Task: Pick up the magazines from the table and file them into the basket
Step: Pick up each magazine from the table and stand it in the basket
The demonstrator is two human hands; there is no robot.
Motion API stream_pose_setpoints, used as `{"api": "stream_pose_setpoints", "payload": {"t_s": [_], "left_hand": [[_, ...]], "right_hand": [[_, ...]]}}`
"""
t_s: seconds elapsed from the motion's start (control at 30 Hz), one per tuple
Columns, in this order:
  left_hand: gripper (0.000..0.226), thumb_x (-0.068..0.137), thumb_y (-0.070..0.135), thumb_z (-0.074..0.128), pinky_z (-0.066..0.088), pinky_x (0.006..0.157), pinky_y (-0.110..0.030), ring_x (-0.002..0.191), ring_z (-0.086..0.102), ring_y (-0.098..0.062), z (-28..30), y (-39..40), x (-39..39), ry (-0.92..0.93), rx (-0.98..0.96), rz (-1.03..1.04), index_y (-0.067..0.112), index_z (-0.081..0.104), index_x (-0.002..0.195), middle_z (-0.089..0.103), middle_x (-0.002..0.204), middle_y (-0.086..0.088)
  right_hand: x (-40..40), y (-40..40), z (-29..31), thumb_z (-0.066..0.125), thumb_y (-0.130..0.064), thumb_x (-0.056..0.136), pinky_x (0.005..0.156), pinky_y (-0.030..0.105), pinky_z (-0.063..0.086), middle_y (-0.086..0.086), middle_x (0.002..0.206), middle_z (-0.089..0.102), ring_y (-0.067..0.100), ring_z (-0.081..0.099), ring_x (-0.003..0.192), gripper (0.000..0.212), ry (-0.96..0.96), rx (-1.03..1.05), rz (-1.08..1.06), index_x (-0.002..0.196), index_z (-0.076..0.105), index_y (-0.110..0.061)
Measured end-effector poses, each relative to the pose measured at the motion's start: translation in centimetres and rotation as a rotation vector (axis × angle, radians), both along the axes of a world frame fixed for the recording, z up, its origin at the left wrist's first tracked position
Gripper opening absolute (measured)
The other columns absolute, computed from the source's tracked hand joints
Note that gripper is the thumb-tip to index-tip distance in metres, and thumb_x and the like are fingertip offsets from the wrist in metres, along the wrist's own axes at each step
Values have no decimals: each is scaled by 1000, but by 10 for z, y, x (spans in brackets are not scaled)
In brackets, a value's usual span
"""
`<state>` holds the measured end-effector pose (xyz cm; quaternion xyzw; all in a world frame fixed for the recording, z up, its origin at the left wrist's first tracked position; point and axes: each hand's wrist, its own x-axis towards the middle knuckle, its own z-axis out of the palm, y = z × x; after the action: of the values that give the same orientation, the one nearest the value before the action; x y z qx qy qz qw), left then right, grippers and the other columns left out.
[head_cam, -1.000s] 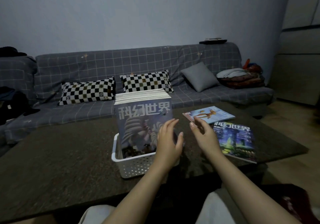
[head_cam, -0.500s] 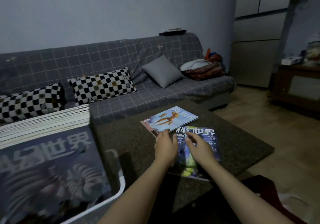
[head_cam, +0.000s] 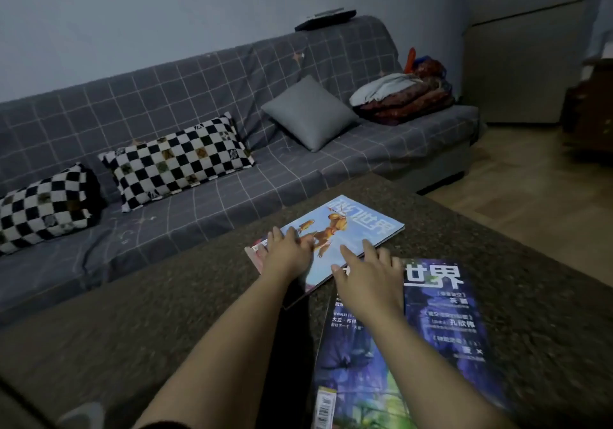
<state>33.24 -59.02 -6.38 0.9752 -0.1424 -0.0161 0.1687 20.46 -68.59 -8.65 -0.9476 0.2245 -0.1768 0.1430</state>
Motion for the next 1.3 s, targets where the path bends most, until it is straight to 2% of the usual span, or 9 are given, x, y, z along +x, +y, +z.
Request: {"api": "stream_pose_setpoints", "payload": {"t_s": [0.17, 0.3, 0.47, 0.63, 0.77, 0.87, 1.07, 1.2, 1.3], "left_hand": [[90, 75, 83, 29, -3, 113, -58, 144, 9, -36, 3, 6, 28, 38, 158, 32, 27, 27, 145, 17, 156, -13], [107, 49, 93, 48, 25, 104, -59, 131, 29, -40, 12, 8, 19, 32, 29, 164, 23, 47, 130, 32, 142, -14], [58, 78, 55, 63, 48, 89, -42, 107, 56, -30, 23, 22, -11, 3, -174, 253, 13, 51, 116, 56, 121, -12], [43, 82, 44, 65, 49, 81, -39, 98, 60, -28, 49, 39, -60, 63, -505, 334, 17, 52, 112, 64, 109, -7], [29, 80, 41, 67, 52, 81, -42, 86, 62, -25, 80, 51, -104, 65, -741, 307, 21, 54, 95, 66, 96, -1], [25, 79, 41, 68, 54, 79, -43, 83, 63, -22, 106, 63, -145, 62, -862, 273, 24, 54, 90, 65, 92, 3], [20, 80, 38, 68, 57, 74, -43, 78, 63, -18, 147, 105, -228, 44, -1064, 230, 25, 54, 87, 65, 89, 3], [19, 79, 38, 70, 57, 72, -44, 76, 64, -16, 163, 142, -283, 24, -1178, 189, 29, 54, 83, 65, 85, 7], [19, 77, 36, 72, 57, 72, -44, 78, 64, -16, 172, 178, -320, -4, -1268, 151, 29, 56, 85, 67, 88, 5]], "right_hand": [[2, -2, -2, 30, -60, 90, 110, 47, 10, 20, 147, 28, 35, 22, 132, 55, 75, 25, -87, 140, 32, -38], [2, -4, 1, 33, -54, 92, 112, 46, 8, 15, 148, 31, 32, 23, 133, 52, 66, 83, -76, 140, 35, -34], [-4, -7, 7, 44, -45, 92, 114, 41, 9, 5, 146, 39, 26, 28, 134, 48, 24, 205, -75, 137, 42, -31], [-28, -8, 30, 47, -41, 93, 115, 40, 13, 1, 153, 28, 24, 19, 140, 53, 77, 395, -5, 143, 34, -27], [-74, 3, 51, 54, -22, 93, 110, 48, 30, 4, 153, 27, 28, 27, 139, 55, -137, 941, 101, 144, 32, -24], [-107, 17, 78, 54, -14, 93, 96, 38, 42, 5, 151, 31, 26, 38, 132, 55, -345, 1179, 69, 143, 34, -25], [-175, 51, 123, 54, -11, 92, 64, 19, 45, 4, 137, 36, 15, 51, 95, 52, -626, 978, 18, 139, 40, -29], [-219, 80, 144, 52, -11, 93, 69, 21, 47, 4, 126, 40, 14, 48, 97, 53, -708, 880, 52, 140, 39, -33], [-249, 109, 158, 52, -11, 93, 60, 6, 42, -2, 120, 40, 7, 45, 89, 54, -745, 820, 129, 139, 38, -34]]}}
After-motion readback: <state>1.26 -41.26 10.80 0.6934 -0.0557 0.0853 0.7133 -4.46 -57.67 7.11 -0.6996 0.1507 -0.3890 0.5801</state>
